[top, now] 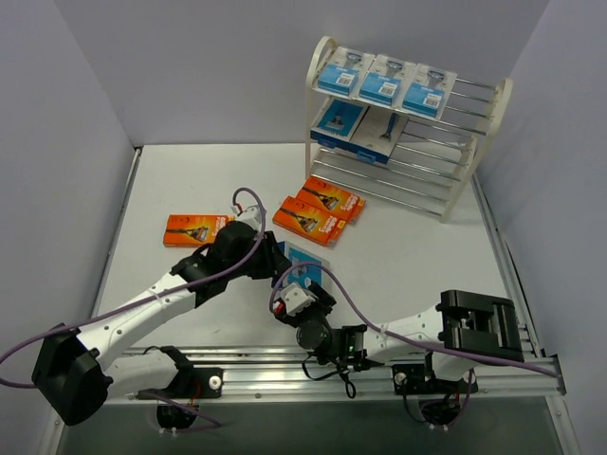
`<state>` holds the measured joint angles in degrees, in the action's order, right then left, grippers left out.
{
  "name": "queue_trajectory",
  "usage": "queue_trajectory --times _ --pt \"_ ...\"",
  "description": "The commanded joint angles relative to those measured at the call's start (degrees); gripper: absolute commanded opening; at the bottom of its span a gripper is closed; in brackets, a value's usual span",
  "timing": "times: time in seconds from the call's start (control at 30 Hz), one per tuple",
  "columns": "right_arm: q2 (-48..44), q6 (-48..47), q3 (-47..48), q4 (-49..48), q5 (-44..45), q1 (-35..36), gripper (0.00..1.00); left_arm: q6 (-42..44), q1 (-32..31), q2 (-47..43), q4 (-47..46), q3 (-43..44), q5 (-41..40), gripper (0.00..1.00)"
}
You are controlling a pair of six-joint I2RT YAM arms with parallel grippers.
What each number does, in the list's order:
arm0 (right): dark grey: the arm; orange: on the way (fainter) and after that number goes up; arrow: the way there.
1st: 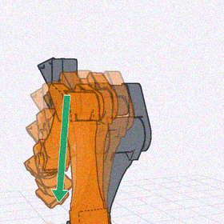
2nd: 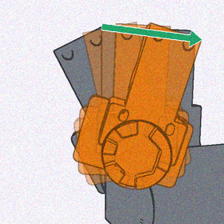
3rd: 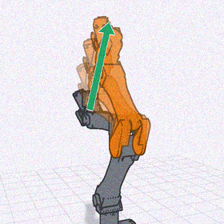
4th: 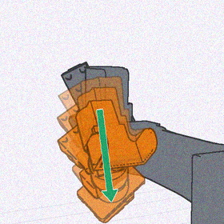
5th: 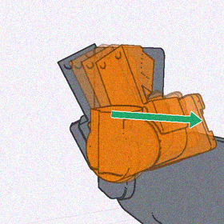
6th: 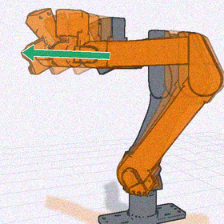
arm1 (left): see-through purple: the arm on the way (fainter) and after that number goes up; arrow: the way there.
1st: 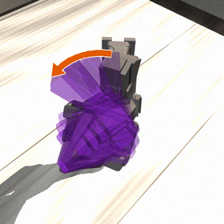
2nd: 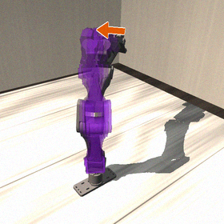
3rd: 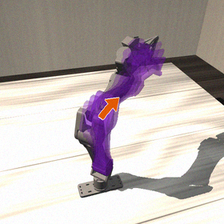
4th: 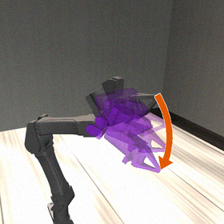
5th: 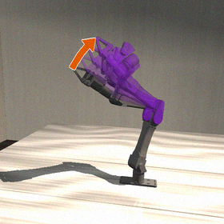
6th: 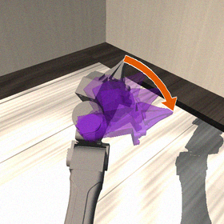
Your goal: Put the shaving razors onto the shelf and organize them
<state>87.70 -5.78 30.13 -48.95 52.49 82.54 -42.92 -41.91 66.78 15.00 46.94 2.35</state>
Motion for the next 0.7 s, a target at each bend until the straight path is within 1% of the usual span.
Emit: queue_trajectory --times 0.0,0.2,0.4,0.5,0.67 --pt "-4.02 2.09 -0.33 1.65 1.65 1.04 0.62 0.64 0.34 -2.27 3.36 -1.58 -1.82 0.02" --pt "-10.79 5.78 -0.51 9.56 -3.26 1.04 0.64 -0.24 1.04 -2.98 4.86 -3.96 -1.82 0.02" --pt "-19.48 12.53 -0.51 16.77 -5.20 0.25 0.64 -1.82 1.48 -2.36 4.86 -5.80 -1.82 0.02" --pt "-22.30 16.22 -1.74 18.18 -5.38 -1.76 0.65 -2.08 1.57 -2.01 5.65 -5.98 -3.93 0.02" --pt "-26.44 20.54 -3.06 20.47 -8.10 -8.17 0.65 -2.08 1.66 -1.22 6.35 -6.68 -4.90 0.04"
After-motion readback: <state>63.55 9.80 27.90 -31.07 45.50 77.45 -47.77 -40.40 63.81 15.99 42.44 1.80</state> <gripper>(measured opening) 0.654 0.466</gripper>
